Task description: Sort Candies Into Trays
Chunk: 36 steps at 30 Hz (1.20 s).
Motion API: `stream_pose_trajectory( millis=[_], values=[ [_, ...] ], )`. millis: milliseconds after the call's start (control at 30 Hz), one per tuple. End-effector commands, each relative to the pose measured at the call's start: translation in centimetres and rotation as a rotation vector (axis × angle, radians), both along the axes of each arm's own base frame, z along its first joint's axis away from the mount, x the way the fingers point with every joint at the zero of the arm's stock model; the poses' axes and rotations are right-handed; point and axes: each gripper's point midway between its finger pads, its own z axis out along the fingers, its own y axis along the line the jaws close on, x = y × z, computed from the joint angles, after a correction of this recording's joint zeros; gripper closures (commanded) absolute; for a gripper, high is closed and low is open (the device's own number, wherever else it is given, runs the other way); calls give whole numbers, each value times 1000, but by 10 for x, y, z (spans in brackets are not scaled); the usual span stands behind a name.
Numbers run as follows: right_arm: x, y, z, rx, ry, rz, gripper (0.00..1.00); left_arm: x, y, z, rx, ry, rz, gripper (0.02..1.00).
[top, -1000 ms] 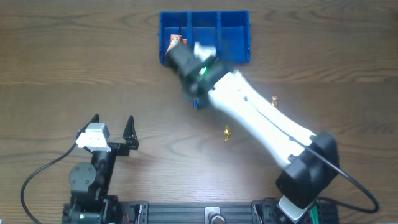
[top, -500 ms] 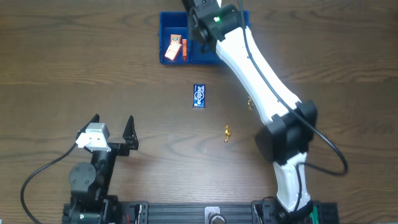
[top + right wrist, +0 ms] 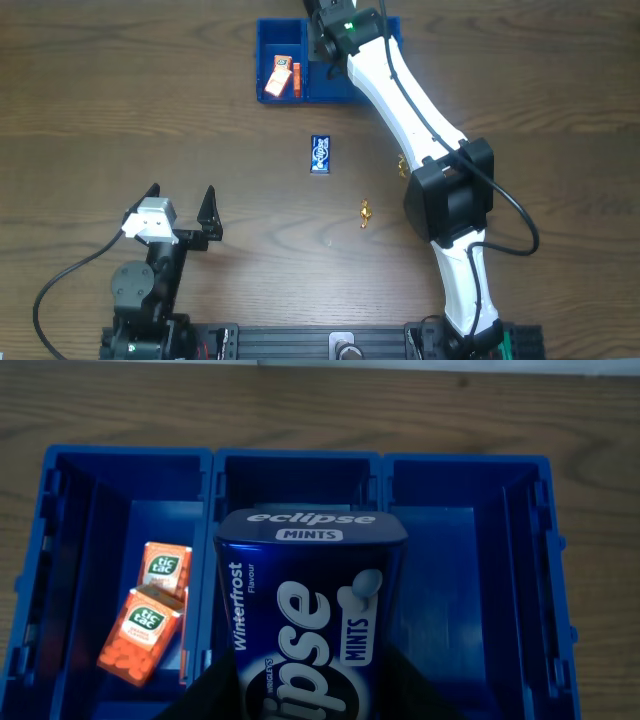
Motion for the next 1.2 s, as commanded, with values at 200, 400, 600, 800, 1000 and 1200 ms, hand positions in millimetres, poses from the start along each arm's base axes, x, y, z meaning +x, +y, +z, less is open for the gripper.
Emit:
stream_pose_trajectory(
  millis=[200, 400, 600, 800, 1000, 1200],
  values=[
    [4, 9, -12, 16, 17, 32, 645, -1, -2, -17, -8, 52, -11, 20],
    [0, 20, -12, 37, 26, 60, 400, -1, -2, -17, -8, 52, -11, 20],
    [-7, 24, 0, 41, 19, 71, 299, -1, -2, -17, -8, 52, -11, 20],
    [-63, 24, 33, 24, 113, 100, 272, -1, -2, -17, -8, 52, -11, 20],
    [-136, 31, 6, 2, 368, 80, 235, -1, -2, -17, -8, 52, -11, 20],
    [-173, 36, -69, 4, 541, 37, 233, -1, -2, -17, -8, 51, -11, 20]
  ],
)
